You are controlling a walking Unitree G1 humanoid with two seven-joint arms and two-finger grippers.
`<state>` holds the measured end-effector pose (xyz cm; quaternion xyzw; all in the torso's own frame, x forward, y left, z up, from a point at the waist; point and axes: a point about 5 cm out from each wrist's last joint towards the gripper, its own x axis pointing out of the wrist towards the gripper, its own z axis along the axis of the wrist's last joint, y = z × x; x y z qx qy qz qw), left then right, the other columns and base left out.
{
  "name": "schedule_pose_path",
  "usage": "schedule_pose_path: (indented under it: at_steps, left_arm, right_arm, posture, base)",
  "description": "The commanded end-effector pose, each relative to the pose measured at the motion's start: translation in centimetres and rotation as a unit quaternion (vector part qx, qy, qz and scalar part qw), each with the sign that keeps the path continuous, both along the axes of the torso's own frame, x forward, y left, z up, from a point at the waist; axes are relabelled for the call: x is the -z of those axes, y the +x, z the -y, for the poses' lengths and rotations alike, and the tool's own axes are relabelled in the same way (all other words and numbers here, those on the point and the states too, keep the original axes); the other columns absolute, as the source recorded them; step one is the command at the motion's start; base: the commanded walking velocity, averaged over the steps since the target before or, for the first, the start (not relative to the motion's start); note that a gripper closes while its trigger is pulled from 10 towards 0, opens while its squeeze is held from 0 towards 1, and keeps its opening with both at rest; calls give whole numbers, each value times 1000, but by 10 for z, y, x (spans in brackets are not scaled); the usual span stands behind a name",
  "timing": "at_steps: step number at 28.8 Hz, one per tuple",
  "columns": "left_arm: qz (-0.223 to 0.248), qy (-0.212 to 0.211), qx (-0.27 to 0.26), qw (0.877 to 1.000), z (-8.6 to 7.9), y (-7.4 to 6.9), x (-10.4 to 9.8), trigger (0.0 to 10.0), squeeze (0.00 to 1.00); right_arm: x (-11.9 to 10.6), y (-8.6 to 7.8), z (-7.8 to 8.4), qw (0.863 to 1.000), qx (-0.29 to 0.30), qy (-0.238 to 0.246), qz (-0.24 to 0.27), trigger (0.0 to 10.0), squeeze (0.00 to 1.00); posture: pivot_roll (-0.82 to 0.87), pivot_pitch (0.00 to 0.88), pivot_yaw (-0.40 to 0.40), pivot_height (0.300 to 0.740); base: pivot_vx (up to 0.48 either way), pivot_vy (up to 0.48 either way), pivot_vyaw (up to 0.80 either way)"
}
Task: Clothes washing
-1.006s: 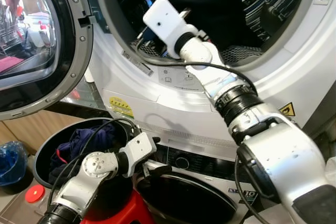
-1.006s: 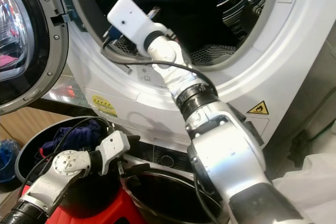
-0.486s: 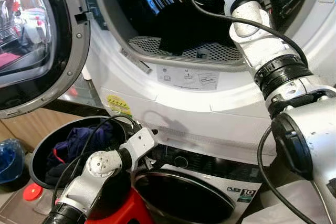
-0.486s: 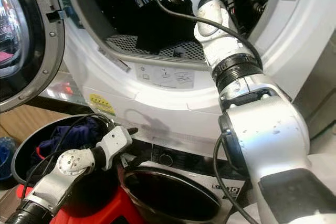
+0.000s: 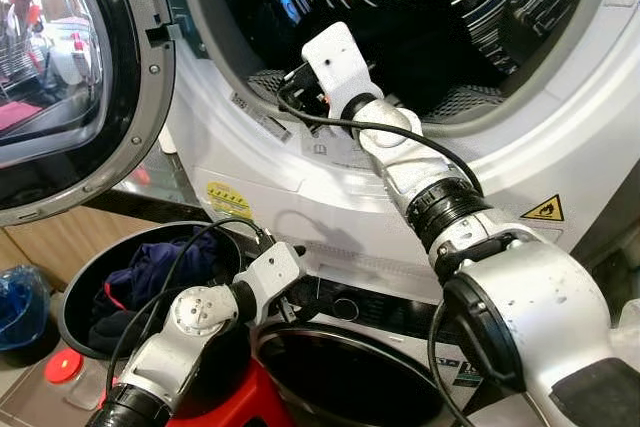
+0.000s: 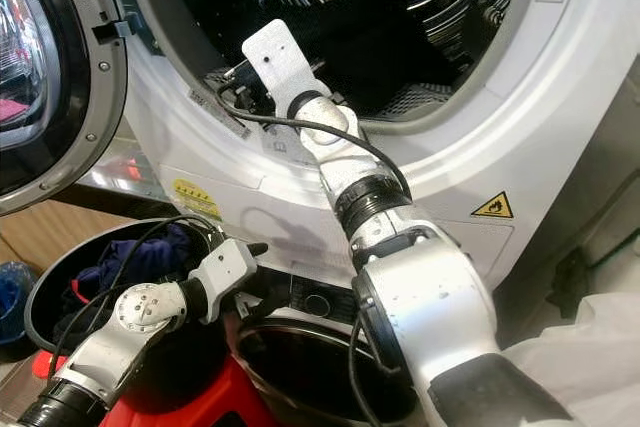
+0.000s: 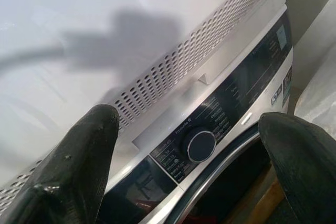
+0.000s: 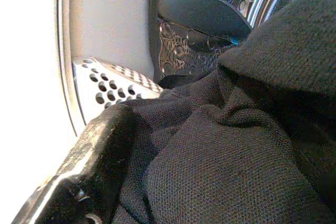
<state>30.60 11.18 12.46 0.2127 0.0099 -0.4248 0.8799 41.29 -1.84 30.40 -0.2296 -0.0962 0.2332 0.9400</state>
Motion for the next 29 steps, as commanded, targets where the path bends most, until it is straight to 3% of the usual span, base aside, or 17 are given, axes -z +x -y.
schedule_pose_path:
  at_steps: [1, 3, 5, 6, 7, 13, 17, 18, 19, 26, 29]
  left_arm:
    - [5, 6, 4, 1000, 0, 0, -2, 10000, 0]
    - [5, 5, 3, 1000, 0, 0, -2, 10000, 0]
    - [4, 4, 3, 1000, -1, 1, -2, 10000, 0]
    - [4, 4, 3, 1000, -1, 1, -2, 10000, 0]
    - [4, 3, 4, 1000, -1, 2, -2, 10000, 0]
    - [4, 1, 4, 1000, 0, 3, -3, 10000, 0]
    - [3, 2, 5, 1000, 0, 2, -2, 10000, 0]
    - [1, 2, 6, 1000, 1, 2, -1, 10000, 0]
    - [-1, 1, 7, 1000, 0, 1, -1, 10000, 0]
    - [-11, 0, 15, 1000, 3, -1, 3, 10000, 0]
    - [-13, -2, 18, 1000, 5, -1, 3, 10000, 0]
  right_arm:
    - [2, -1, -3, 999, -16, 34, -15, 10000, 0]
    - [-5, -1, -1, 998, -22, 57, -8, 10000, 0]
    - [-26, 0, 8, 993, -24, 113, 16, 10000, 0]
    - [-26, 0, 8, 993, -24, 113, 16, 10000, 0]
    - [-47, 0, 18, 988, -18, 142, 51, 10000, 0]
    - [-72, -1, 37, 981, -4, 171, 93, 10000, 0]
    - [-74, -1, 42, 980, -11, 173, 96, 10000, 0]
    - [-72, -1, 42, 980, -26, 175, 92, 10000, 0]
    - [-63, -2, 42, 976, -77, 194, 69, 10000, 0]
    - [-44, -7, 74, 972, -105, 196, 75, 10000, 0]
    - [-30, -18, 82, 971, -128, 187, 73, 10000, 0]
  posture:
    - [42, 0, 78, 740]
    - [42, 0, 78, 740]
    - [30, 0, 83, 740]
    - [30, 0, 83, 740]
    - [28, 0, 83, 740]
    - [18, 0, 87, 740]
    - [13, 0, 87, 740]
    - [11, 0, 89, 740]
    - [-2, 0, 94, 740]
    - [-42, 9, 109, 740]
    - [-55, 11, 112, 740]
  base:
    - [0, 0, 0]
    - [0, 0, 0]
    - [0, 0, 0]
    - [0, 0, 0]
    - [0, 0, 0]
    - [0, 0, 0]
    - [0, 0, 0]
    - [0, 0, 0]
    - [0, 0, 0]
    - [0, 0, 0]
    - [0, 0, 0]
